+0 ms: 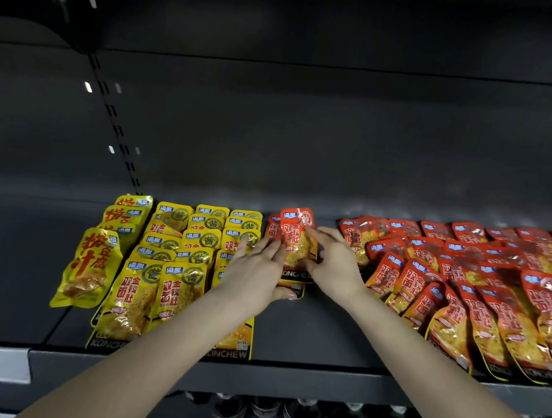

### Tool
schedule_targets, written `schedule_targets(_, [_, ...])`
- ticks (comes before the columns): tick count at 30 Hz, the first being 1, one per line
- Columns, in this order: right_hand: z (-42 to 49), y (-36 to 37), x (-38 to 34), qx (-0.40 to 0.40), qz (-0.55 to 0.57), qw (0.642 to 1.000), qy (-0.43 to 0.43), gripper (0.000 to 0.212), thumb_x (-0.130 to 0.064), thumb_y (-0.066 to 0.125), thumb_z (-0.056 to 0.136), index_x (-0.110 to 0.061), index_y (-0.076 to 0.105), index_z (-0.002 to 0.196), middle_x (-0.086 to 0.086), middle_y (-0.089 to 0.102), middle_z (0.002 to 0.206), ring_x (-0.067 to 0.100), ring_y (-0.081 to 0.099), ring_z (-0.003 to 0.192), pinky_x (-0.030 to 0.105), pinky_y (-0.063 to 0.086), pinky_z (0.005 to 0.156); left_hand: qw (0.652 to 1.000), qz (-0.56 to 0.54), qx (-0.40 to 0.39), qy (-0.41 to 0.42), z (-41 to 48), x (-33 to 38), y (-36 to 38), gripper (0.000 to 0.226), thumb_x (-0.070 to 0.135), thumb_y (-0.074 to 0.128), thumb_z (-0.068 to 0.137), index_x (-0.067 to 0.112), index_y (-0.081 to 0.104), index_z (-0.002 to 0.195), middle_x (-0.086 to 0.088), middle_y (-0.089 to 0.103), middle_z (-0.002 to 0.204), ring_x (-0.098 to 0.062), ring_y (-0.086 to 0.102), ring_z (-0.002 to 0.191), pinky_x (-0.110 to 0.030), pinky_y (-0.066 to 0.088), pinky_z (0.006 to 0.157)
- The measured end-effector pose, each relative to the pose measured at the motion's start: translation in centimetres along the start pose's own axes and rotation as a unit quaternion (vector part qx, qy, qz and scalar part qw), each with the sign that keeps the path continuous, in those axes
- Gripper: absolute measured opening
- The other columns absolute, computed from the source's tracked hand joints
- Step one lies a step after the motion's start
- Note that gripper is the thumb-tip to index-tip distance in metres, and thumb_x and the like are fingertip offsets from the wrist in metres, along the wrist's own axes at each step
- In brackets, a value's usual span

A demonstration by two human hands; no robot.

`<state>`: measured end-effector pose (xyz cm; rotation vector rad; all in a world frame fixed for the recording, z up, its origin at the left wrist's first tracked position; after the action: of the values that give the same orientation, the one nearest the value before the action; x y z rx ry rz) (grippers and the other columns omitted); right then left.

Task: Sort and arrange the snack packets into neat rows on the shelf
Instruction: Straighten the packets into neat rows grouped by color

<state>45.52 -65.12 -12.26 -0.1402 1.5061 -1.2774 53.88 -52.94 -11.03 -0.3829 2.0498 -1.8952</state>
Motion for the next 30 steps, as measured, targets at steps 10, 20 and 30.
schedule_targets(10, [1.6, 0.7, -0.4, 0.061, 0.048, 0.997, 0.019, 0.061, -0.002, 0.064, 0.082, -0.007, 0.042, 0.139, 0.006, 0.040, 0.135, 0.023, 0.048, 0.119, 0.027, 0.039, 0.102, 0.999, -0.008, -0.024, -0.033, 1.8, -0.7, -0.1, 0.090, 0.059, 0.045, 0.089, 0.008, 0.006, 0.150, -0.008, 0.014, 0.158, -0.024, 0.007, 0.147, -0.047, -0.004, 0.116])
schedule_targets(20, [1.0, -2.4, 2.1, 0.130, 0.077, 0.987, 0.060, 0.064, -0.003, 0.068, 0.082, -0.009, 0.041, 0.140, 0.006, 0.038, 0.137, 0.021, 0.051, 0.111, 0.023, 0.041, 0.096, 0.999, 0.018, -0.050, 0.000, 2.4, -1.0, -1.0, 0.084, 0.061, 0.060, 0.078, 0.010, 0.036, 0.140, -0.009, 0.040, 0.147, -0.023, 0.022, 0.143, -0.051, -0.001, 0.115])
schedule_targets(30, [-0.1, -2.4, 2.1, 0.147, 0.106, 0.982, 0.060, 0.064, -0.001, 0.067, 0.082, -0.010, 0.041, 0.140, 0.003, 0.037, 0.137, 0.015, 0.052, 0.093, 0.022, 0.043, 0.089, 0.997, -0.035, -0.042, -0.050, 5.6, -2.9, -0.5, 0.092, 0.064, 0.065, 0.072, 0.043, 0.017, 0.147, -0.003, 0.033, 0.146, -0.028, 0.024, 0.140, -0.055, 0.001, 0.114])
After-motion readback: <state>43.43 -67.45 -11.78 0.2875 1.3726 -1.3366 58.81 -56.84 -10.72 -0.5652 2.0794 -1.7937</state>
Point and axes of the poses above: each hand's wrist, its own z-axis towards the middle knuckle, its own y-axis out of the palm, x = y × z, the point moved 1 cm from there along z, towards the middle knuckle
